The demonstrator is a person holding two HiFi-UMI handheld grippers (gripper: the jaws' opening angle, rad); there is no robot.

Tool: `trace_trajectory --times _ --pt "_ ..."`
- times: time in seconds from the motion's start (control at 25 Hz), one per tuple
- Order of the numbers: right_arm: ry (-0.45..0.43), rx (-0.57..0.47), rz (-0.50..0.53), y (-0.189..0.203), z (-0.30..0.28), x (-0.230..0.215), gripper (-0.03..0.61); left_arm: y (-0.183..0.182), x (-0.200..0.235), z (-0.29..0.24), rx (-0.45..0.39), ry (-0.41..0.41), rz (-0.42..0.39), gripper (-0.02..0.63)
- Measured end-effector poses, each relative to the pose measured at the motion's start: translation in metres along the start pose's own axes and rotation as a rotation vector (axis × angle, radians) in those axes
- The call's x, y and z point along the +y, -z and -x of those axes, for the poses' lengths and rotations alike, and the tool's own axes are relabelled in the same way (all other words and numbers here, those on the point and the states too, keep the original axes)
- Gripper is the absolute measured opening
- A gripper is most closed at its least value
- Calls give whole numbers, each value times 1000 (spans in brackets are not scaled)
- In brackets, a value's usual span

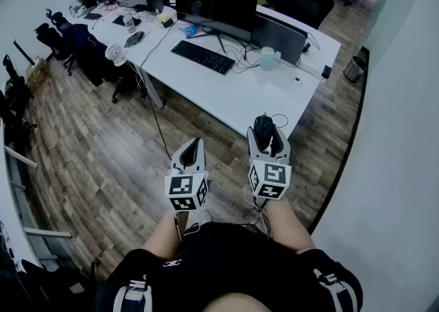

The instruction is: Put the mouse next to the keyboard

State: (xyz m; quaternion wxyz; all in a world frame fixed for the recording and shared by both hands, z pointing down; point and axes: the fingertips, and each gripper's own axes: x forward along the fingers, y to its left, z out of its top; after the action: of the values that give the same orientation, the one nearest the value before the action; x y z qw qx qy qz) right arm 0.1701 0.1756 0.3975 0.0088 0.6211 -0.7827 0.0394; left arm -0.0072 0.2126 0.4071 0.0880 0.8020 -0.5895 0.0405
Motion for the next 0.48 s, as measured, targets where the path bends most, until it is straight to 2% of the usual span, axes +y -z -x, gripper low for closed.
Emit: trace_trajectory --times 0.16,0.48 --pt "1 0 -11 -1 6 0 291 -5 -5 7 -14 5 -6 12" --pt "-14 0 -27 1 12 31 293 -6 16 26 -33 7 -2 12"
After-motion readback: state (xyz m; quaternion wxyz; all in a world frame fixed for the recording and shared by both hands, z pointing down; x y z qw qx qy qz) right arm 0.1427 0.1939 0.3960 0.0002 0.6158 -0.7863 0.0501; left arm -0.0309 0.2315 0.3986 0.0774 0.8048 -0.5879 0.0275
